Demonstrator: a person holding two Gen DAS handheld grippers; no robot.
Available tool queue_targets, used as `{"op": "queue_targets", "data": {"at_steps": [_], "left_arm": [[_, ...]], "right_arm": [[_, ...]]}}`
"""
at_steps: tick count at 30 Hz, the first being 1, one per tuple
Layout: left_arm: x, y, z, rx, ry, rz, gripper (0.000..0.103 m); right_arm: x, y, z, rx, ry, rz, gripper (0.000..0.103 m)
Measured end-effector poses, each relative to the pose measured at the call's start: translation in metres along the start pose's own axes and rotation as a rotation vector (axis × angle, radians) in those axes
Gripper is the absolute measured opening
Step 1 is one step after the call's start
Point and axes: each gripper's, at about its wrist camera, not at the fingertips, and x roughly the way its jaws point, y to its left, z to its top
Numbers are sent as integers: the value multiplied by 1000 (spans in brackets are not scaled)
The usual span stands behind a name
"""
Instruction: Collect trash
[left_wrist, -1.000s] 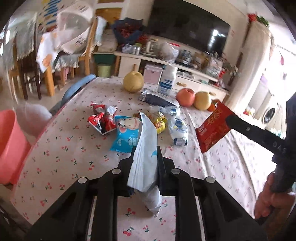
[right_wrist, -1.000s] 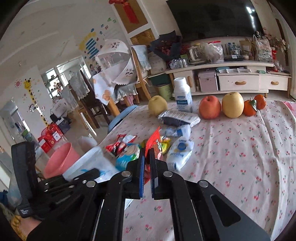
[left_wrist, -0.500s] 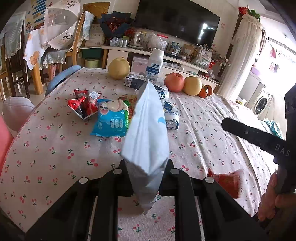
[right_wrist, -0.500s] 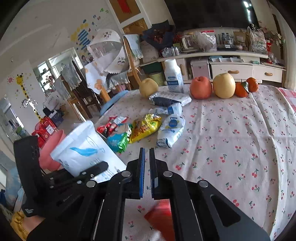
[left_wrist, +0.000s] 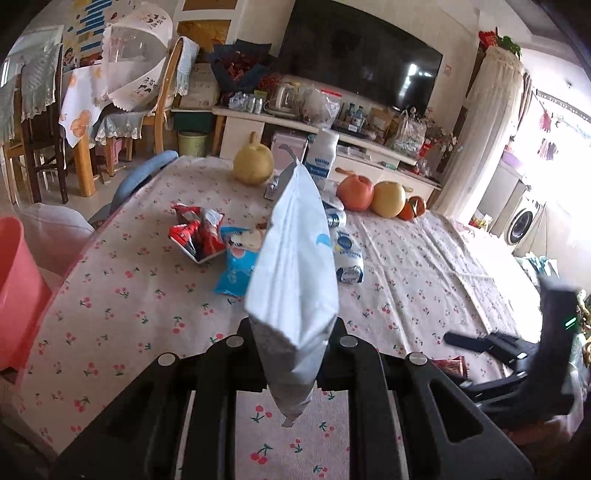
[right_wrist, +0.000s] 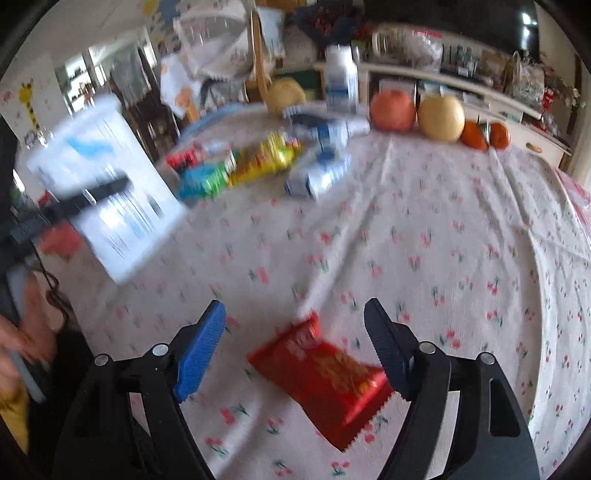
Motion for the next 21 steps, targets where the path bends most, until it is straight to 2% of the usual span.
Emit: {"op": "queue_targets", "data": {"at_steps": [3, 9, 11, 13, 15, 21], "left_arm": [[-8, 3, 0, -2, -3, -10, 19], [-23, 5, 1, 22, -13, -8, 19], [-25, 7, 0, 24, -11, -10, 19], [-28, 8, 0, 31, -11, -8, 19], [-32, 10, -1, 36, -7, -6, 19], [-41, 24, -4, 38, -6, 5, 19]], "right_arm": [[6, 0, -10, -27, 44, 2, 77], [9, 13, -26, -109, 75, -62, 77], [7, 16, -29, -118, 71, -82, 70], [3, 17, -30, -109, 64, -85, 54], [1, 15, -29, -89, 61, -90, 43], [0, 20, -27, -78, 55, -133, 36]]}}
